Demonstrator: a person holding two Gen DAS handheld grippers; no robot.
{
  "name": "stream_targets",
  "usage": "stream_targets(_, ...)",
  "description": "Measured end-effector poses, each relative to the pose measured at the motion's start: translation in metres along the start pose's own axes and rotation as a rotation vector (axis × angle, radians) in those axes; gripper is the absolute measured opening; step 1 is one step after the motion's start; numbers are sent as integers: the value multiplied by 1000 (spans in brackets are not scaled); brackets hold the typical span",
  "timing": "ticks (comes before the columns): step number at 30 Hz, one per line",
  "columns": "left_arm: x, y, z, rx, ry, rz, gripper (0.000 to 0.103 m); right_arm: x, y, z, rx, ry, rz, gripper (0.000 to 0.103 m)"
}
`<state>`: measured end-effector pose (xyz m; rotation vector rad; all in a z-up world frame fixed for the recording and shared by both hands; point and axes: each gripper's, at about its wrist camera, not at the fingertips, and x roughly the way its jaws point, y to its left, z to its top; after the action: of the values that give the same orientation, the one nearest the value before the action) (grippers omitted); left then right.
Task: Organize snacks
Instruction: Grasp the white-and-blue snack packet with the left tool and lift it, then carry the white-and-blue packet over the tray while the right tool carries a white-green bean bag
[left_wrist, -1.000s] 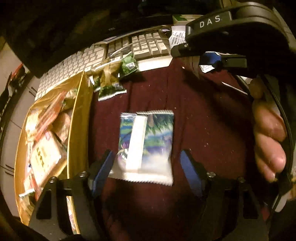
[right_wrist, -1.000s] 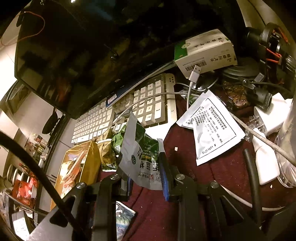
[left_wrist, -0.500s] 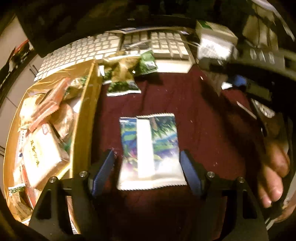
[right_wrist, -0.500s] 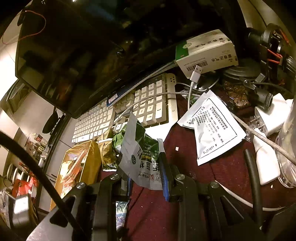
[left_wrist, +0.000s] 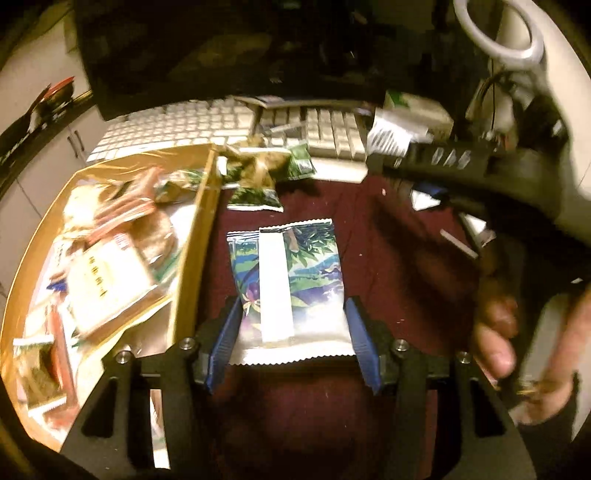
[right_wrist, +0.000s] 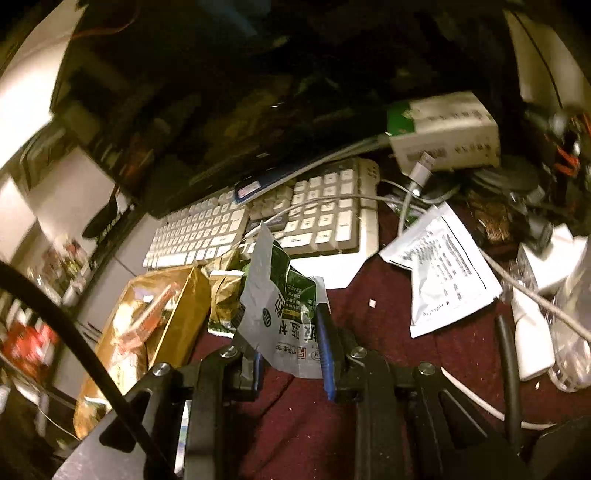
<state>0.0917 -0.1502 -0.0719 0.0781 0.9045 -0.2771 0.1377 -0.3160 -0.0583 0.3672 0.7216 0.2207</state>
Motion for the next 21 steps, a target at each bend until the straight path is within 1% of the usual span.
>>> stream_targets(3, -25, 8, -2, -36, -46, -23, 59, 5, 22, -5, -119, -7, -42, 23)
stream_targets(6, -54, 18, -4, -59, -125, -44, 59, 6, 36, -10, -192, -20, -46, 23)
stream_targets(8, -67, 25, -4, -75, -160, -45, 59, 6, 42, -13, -232, -29, -50, 23)
stream_targets(11, -79, 37, -4, -98, -193, -18, 59, 9, 51, -17, -287, -43, -98, 23)
stream_targets(16, -87, 56, -6, -134, -217, 21, 59, 8, 54, -19, -312, -45, -104, 23)
stream_targets(21, -96, 83, -12, -192, -235, 75, 59, 5, 58, -21, -325, -49, -81, 23)
